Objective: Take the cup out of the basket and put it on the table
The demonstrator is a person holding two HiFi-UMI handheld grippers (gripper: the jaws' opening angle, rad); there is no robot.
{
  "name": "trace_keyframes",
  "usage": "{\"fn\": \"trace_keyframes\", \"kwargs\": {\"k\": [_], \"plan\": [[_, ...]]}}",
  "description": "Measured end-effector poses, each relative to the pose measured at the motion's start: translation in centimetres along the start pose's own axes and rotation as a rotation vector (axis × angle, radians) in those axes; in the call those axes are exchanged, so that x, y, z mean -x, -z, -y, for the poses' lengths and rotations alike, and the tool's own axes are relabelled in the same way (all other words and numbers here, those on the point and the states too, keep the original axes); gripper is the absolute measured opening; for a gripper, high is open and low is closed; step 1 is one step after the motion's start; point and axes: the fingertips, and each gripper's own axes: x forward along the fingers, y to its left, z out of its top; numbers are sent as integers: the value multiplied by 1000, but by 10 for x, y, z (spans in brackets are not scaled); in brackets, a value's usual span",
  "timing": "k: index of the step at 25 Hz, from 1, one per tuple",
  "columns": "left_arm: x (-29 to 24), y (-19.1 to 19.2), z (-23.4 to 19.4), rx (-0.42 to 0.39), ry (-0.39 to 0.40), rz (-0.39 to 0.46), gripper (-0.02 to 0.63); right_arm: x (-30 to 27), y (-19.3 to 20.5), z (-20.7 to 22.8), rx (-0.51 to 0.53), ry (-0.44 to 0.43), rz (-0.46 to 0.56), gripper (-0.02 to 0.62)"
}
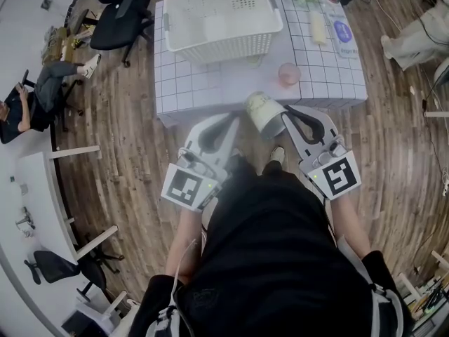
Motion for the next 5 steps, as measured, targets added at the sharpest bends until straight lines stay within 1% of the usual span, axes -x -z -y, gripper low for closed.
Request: {"fn": "trace_keyframes", "kwargs": {"k": [5], "plan": [[2, 5, -4, -14, 19, -11, 9, -5, 1, -1, 9, 17, -4, 32]]}}
